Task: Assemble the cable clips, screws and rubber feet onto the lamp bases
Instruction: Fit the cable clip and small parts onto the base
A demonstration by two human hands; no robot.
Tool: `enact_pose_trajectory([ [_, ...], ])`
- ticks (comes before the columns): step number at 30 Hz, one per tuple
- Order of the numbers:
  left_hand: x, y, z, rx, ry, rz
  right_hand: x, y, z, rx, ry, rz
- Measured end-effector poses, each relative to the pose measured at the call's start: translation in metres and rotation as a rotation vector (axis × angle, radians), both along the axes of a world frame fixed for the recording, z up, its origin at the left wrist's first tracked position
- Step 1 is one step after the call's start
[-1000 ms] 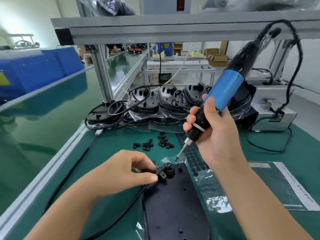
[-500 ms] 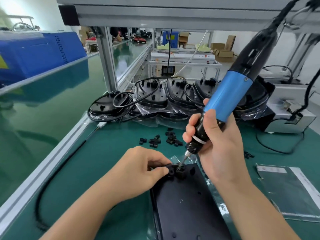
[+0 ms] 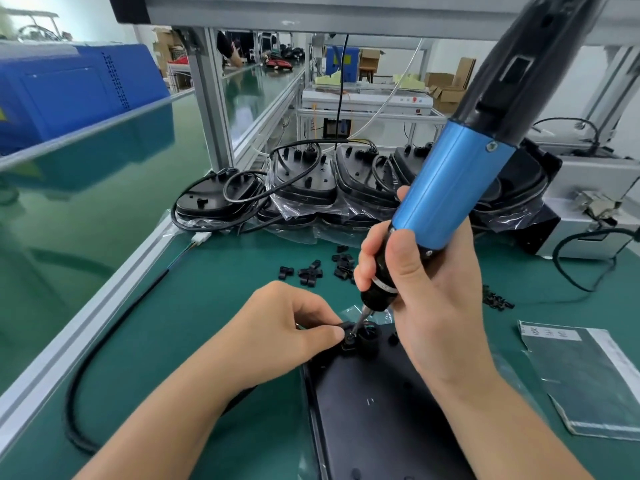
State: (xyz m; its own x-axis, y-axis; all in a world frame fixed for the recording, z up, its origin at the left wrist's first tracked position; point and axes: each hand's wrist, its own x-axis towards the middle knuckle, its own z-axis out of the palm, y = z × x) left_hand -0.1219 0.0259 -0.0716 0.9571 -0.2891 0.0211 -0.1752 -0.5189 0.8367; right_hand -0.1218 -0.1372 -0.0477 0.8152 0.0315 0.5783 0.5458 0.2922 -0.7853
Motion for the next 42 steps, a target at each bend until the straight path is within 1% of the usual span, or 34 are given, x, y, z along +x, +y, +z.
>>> enact_pose_trajectory([
  [13, 0.005, 0.002, -0.004, -0.053, 0.043, -0.037, -0.001, 0.003, -0.002, -0.088, -0.100, 0.064],
  [21, 0.006, 0.001, -0.009, -0.118, 0.042, -0.045, 0.000, 0.002, -0.005, -0.007, -0.069, 0.081],
  [29, 0.004, -0.008, -0.014, -0.097, -0.016, 0.032, 0.000, 0.005, -0.004, -0.066, -0.098, 0.115],
  [32, 0.006, -0.009, -0.015, -0.107, 0.012, 0.029, 0.002, 0.005, -0.004, -0.056, -0.073, 0.131],
  [35, 0.009, -0.007, -0.015, -0.155, 0.085, -0.003, 0.006, 0.002, -0.001, -0.030, -0.024, 0.156],
  [39, 0.011, -0.005, -0.016, -0.194, 0.122, -0.047, 0.011, -0.001, 0.004, 0.056, 0.074, 0.227],
  [42, 0.011, -0.004, -0.016, -0.205, 0.130, -0.059, 0.015, -0.004, 0.009, 0.084, 0.053, 0.192],
])
